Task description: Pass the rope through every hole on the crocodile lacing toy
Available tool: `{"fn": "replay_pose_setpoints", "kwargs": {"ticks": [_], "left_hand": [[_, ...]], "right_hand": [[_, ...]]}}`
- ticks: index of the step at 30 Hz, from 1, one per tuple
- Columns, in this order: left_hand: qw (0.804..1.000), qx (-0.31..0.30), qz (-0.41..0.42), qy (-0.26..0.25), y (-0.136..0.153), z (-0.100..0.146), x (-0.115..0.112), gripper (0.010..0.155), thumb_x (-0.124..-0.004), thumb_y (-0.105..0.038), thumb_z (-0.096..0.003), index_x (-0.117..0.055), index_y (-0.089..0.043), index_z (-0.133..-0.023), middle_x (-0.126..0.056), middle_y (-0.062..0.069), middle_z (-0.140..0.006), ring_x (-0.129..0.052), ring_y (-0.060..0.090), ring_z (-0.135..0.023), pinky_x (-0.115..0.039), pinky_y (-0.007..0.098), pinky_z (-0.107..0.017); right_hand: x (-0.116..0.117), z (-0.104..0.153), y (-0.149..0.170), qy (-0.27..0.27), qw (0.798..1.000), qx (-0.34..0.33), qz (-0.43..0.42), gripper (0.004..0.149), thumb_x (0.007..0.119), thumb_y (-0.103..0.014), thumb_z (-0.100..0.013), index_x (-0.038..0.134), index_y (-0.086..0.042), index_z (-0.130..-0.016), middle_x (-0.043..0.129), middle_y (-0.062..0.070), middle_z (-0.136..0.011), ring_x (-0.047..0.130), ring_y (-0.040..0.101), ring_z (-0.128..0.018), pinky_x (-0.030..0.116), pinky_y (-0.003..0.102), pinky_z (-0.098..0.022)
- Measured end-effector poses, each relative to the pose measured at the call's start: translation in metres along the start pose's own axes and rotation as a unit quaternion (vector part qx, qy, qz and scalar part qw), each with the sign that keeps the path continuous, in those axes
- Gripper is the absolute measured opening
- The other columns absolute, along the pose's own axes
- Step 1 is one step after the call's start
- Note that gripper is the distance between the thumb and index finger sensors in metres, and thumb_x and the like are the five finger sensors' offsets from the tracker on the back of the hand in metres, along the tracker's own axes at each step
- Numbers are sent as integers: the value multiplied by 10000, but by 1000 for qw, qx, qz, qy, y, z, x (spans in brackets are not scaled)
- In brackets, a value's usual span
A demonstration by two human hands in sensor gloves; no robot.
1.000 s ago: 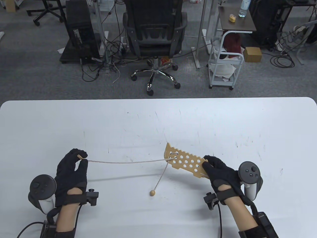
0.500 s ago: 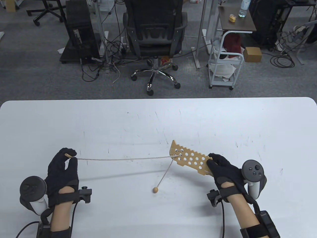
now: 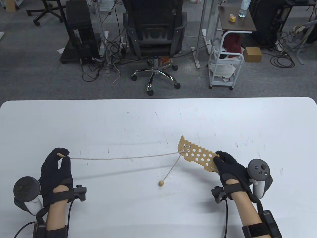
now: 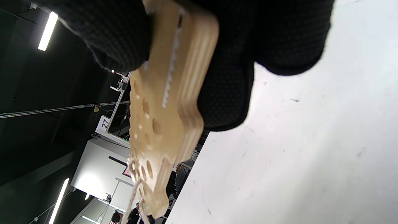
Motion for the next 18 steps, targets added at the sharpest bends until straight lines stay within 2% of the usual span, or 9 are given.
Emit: {"fn": "replay_pose_setpoints", "kwargs": {"ticks": [6, 11, 15, 18], "left_hand": [[1000, 3, 1, -8, 1, 0, 4, 465, -781, -416, -432, -780, -455, -895, -673, 39, -1067, -542, 369, -1045, -407, 596, -773], [1000, 0, -6, 1, 1, 0, -1, 466, -778, -406, -430, -781, -452, -894, -685, 34, -1062, -552, 364, -1044, -410, 597, -772], [1000, -10, -10, 14, -2, 2, -7, 467, -784, -394, -429, -786, -435, -894, -787, -4, -1011, -675, 347, -1005, -437, 600, -767], [1000, -13, -13, 23, -4, 2, -12, 475, -784, -358, -426, -796, -371, -901, -874, -10, -937, -783, 331, -944, -467, 606, -759]], "right_hand": [[-6, -4, 6, 14, 1000, 12, 1, 451, 849, -347, -453, 813, -127, -846, 1023, 77, -669, 1090, 265, -488, 835, 450, -401], [-6, -3, 5, 18, 1000, 6, 13, 454, 851, -349, -450, 813, -128, -846, 1023, 76, -672, 1091, 264, -487, 835, 448, -401], [-2, -1, 0, 12, 1000, -8, 12, 450, 849, -347, -453, 815, -126, -843, 1026, 77, -663, 1093, 263, -479, 838, 449, -395], [1, 2, -5, 6, 1000, -20, 15, 456, 853, -348, -446, 816, -124, -842, 1026, 78, -663, 1094, 263, -478, 839, 448, -393]]}}
Point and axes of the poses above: the tracker on the back of each hand, its own y axis roughly to the little-finger side, its own z axis roughly from the fingertips to the wrist, x = y × z, the point moved 2 cm from there along -z, roughly from the wrist to the fingertips
